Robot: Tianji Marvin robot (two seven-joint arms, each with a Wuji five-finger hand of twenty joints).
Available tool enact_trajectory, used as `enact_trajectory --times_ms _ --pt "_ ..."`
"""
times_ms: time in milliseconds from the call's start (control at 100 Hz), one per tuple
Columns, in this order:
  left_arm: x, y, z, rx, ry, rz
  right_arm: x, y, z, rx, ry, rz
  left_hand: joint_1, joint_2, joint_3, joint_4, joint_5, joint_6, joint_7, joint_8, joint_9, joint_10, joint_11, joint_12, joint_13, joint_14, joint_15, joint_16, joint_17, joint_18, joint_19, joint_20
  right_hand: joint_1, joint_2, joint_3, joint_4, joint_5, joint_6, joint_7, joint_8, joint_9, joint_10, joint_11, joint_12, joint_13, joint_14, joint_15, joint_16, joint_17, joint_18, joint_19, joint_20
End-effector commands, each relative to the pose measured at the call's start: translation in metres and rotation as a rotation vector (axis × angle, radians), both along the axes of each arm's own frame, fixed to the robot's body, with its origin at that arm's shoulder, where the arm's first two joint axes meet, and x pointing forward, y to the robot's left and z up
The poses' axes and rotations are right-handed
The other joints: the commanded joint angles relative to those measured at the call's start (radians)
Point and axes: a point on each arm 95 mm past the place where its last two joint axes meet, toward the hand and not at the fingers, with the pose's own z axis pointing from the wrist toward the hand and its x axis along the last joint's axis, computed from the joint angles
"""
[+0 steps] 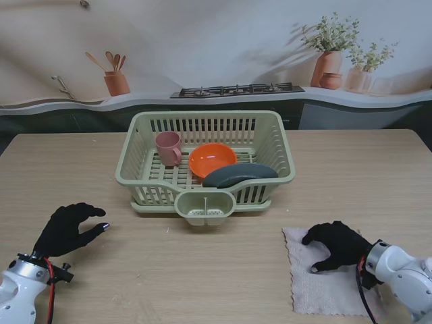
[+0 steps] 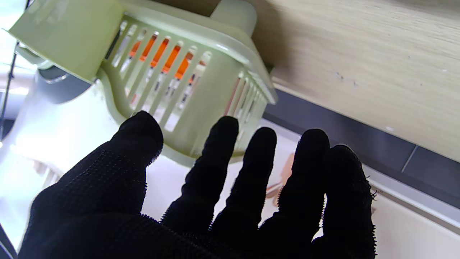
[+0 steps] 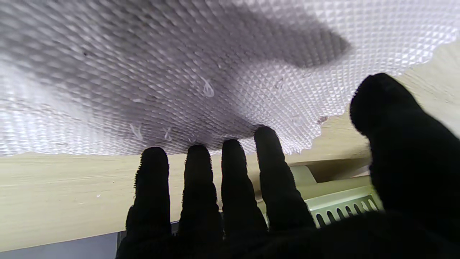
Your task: Clear dishes and wipe the table
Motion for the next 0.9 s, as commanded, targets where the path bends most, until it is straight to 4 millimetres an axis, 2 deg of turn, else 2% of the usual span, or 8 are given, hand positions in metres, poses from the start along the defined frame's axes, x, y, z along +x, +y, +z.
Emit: enact_trajectory --times_ms 0,170,340,450,720,780,820,890 --pt "-0.001 -0.003 0.000 -0.004 0.010 -0.005 -0.007 0.002 -0.010 -0.031 0.047 0.012 -0.011 0.030 -0.014 0.031 0.044 0.020 -0.008 0.003 -0.020 0.027 0.001 -0.019 -0.025 0.041 0.002 0.006 -0.011 0.015 0.010 0.009 0.011 -0.014 -0.025 0.029 -0.035 -0.002 0.000 0.011 -0.040 -0.009 0.013 -0.008 0.009 -0.033 0.017 0.014 -0.016 -0.021 -0.003 0.023" --pt "-0.002 -0.003 0.000 -0.007 0.011 -0.003 -0.008 0.002 -0.019 -0.101 0.076 0.035 -0.010 0.036 -0.024 0.031 0.046 0.020 -0.007 0.003 -0.018 0.030 0.003 -0.019 -0.023 0.042 0.004 0.007 -0.012 0.013 0.010 0.009 0.083 -0.063 -0.028 0.028 -0.109 0.012 0.011 0.016 -0.133 -0.008 0.036 -0.007 -0.021 -0.043 0.052 0.028 -0.002 -0.037 0.024 0.058" --pt "-0.002 -0.003 0.000 -0.011 0.003 0.005 -0.009 0.002 -0.030 -0.173 0.090 0.068 -0.004 0.043 -0.036 0.031 0.048 0.022 -0.007 0.003 -0.016 0.030 0.004 -0.018 -0.024 0.045 0.005 0.008 -0.012 0.015 0.011 0.009 0.102 -0.217 0.254 -0.024 -0.140 0.068 0.059 0.019 -0.164 0.016 0.152 0.016 -0.021 -0.028 0.306 0.110 0.064 -0.140 0.238 0.127" --pt "-0.003 -0.003 0.000 -0.010 0.000 0.008 -0.008 0.005 -0.038 -0.198 0.091 0.079 -0.001 0.050 -0.048 0.032 0.050 0.020 -0.006 0.003 -0.016 0.030 0.004 -0.018 -0.022 0.045 0.007 0.009 -0.013 0.014 0.011 0.009 0.161 -0.259 0.327 -0.040 -0.145 0.094 0.114 0.028 -0.159 0.019 0.242 0.041 -0.002 -0.027 0.499 0.183 0.134 -0.254 0.408 0.156" --pt "-0.002 -0.003 0.000 -0.016 0.001 0.012 -0.003 0.013 -0.057 -0.215 0.058 0.060 0.011 0.064 -0.075 0.033 0.051 0.021 -0.005 0.003 -0.014 0.033 0.005 -0.018 -0.023 0.048 0.008 0.009 -0.014 0.014 0.012 0.009 0.312 -0.238 0.462 -0.009 0.020 0.037 0.356 0.079 0.080 0.037 0.432 0.112 0.283 -0.070 0.715 0.288 0.429 -0.350 0.725 0.204" --pt "-0.002 -0.003 0.000 -0.017 0.001 0.012 0.000 0.014 -0.058 -0.213 0.036 0.050 0.014 0.066 -0.081 0.034 0.051 0.022 -0.006 0.003 -0.016 0.033 0.005 -0.018 -0.024 0.048 0.008 0.009 -0.015 0.013 0.012 0.009 0.350 -0.258 0.500 -0.110 0.094 0.000 0.407 0.071 0.172 0.024 0.441 0.123 0.351 -0.052 0.772 0.220 0.506 -0.358 0.768 0.187" --pt "-0.002 -0.003 0.000 -0.017 0.001 0.012 0.003 0.014 -0.059 -0.217 0.018 0.048 0.015 0.067 -0.084 0.034 0.051 0.020 -0.005 0.003 -0.015 0.031 0.006 -0.018 -0.024 0.048 0.008 0.009 -0.015 0.013 0.012 0.009 0.374 -0.276 0.517 -0.135 0.146 -0.021 0.423 0.069 0.235 0.017 0.437 0.119 0.393 -0.041 0.814 0.194 0.557 -0.356 0.788 0.180" --pt "-0.002 -0.003 0.001 -0.018 0.000 0.010 0.006 0.013 -0.061 -0.219 -0.008 0.038 0.019 0.068 -0.092 0.036 0.052 0.020 -0.005 0.003 -0.014 0.030 0.006 -0.017 -0.023 0.048 0.008 0.009 -0.014 0.012 0.013 0.009 0.409 -0.308 0.550 -0.157 0.219 -0.057 0.477 -0.059 0.333 0.019 0.433 0.070 0.462 -0.019 0.862 0.143 0.632 -0.349 0.813 0.167"
